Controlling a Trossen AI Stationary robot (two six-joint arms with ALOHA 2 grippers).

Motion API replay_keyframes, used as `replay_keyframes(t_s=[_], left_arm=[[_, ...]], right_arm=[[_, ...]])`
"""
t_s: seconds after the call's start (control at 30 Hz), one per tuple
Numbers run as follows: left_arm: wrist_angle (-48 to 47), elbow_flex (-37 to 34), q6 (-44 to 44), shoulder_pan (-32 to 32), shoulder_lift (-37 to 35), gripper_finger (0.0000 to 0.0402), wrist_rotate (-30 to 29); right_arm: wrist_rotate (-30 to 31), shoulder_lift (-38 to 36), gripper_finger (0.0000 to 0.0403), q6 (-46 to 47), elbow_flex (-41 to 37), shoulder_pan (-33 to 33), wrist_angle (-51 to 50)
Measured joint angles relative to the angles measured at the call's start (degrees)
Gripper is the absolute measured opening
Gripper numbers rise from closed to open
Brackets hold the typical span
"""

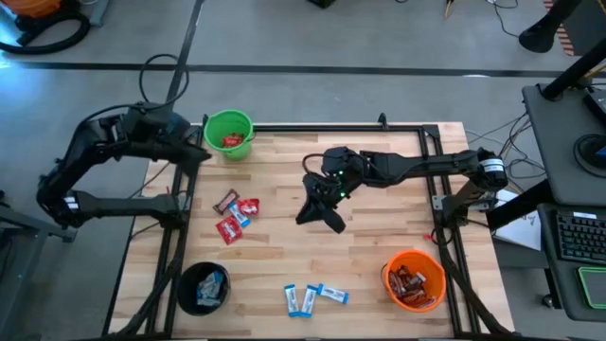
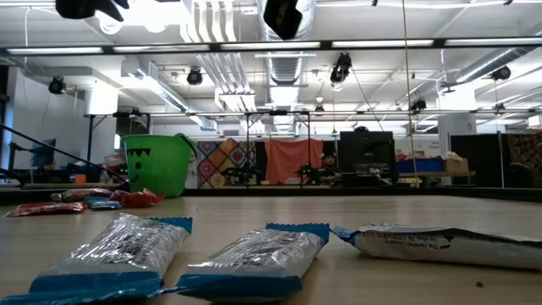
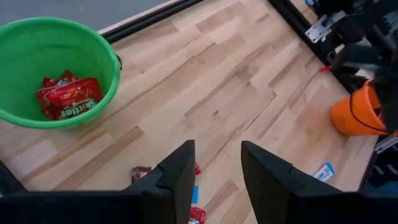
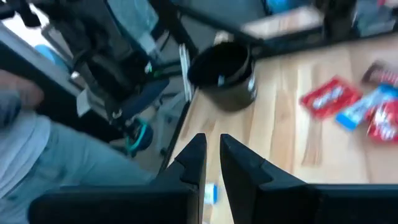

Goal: Sort candy
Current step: Put the white chocolate into the black bucket

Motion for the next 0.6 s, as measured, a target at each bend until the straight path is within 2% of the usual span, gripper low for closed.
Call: replay_keyframes(t_s=[0.13,0.6], left_arm=[[0.04,-0.02,0.00,0.00,1.70,0.0113,0.00],[0.87,0.13,-0.04,0.00,10.89,0.0113,-0.98]], right_arm=[[0.37,-0.04,0.0038,0.20,0.00,-0.03,4.53],[-0.10,-0.04,0.0038,-1.57,0.00,-0.02,2.88]])
